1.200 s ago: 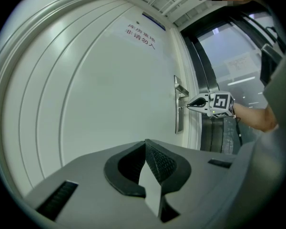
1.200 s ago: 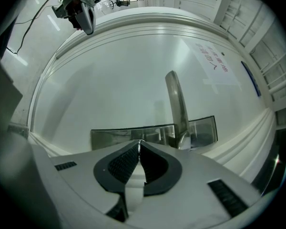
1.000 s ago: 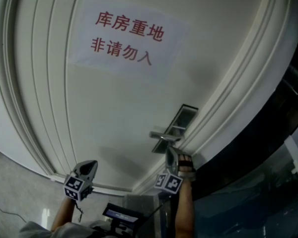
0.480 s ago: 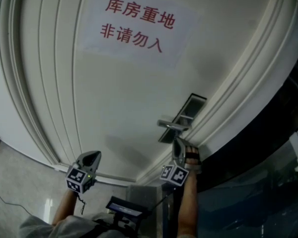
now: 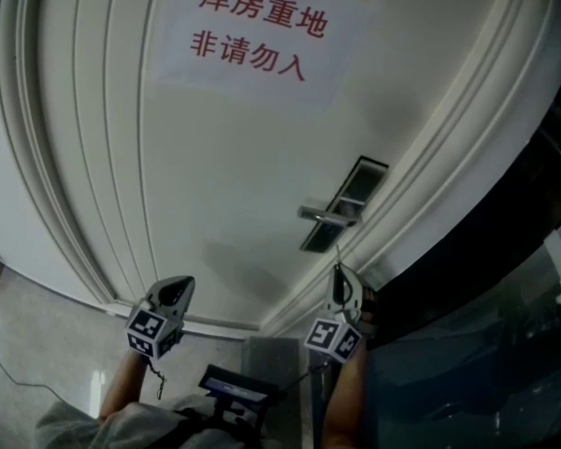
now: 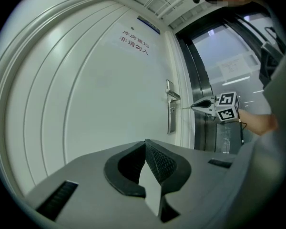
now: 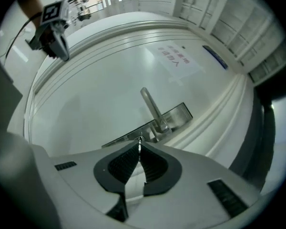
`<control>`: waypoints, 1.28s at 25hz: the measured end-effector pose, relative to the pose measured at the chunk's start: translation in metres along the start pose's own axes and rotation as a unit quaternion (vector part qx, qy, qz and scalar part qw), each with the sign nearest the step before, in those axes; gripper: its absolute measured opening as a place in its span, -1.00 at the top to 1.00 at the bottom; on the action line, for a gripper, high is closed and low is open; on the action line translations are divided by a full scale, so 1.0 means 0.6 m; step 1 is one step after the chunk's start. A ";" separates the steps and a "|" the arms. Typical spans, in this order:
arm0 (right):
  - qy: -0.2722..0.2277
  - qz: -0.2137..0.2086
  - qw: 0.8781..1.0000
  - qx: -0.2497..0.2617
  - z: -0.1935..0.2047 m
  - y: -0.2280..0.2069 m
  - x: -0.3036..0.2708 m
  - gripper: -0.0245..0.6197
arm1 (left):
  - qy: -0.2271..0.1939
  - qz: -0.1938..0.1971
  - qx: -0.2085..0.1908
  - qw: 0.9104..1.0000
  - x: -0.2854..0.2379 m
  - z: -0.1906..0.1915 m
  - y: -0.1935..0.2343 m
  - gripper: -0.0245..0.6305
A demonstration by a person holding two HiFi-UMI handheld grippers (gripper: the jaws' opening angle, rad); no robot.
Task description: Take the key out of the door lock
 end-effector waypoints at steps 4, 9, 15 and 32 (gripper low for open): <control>-0.021 0.026 0.990 -0.141 0.004 0.026 0.055 0.86 | 0.003 0.015 -0.008 1.000 0.010 -0.003 -0.008 0.91; -0.030 0.012 0.943 -0.332 0.004 0.055 0.124 0.86 | 0.005 0.036 -0.017 0.999 0.040 -0.004 -0.018 0.91; -0.026 -0.012 0.885 -0.465 0.004 0.096 0.199 0.86 | 0.002 0.043 -0.020 0.999 0.097 -0.006 -0.024 0.91; -0.002 -0.003 0.846 -0.533 -0.086 0.201 0.387 0.86 | 0.001 0.089 -0.027 0.996 0.208 0.017 -0.061 0.91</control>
Point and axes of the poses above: the fingertips, and each gripper's own axes: x backward along the fingers, y to its left, z out of its underside, the point moved 10 cm from there along x, backward along the fingers, and after that the axes turned 2 degrees about x, right-handed, at the moved point
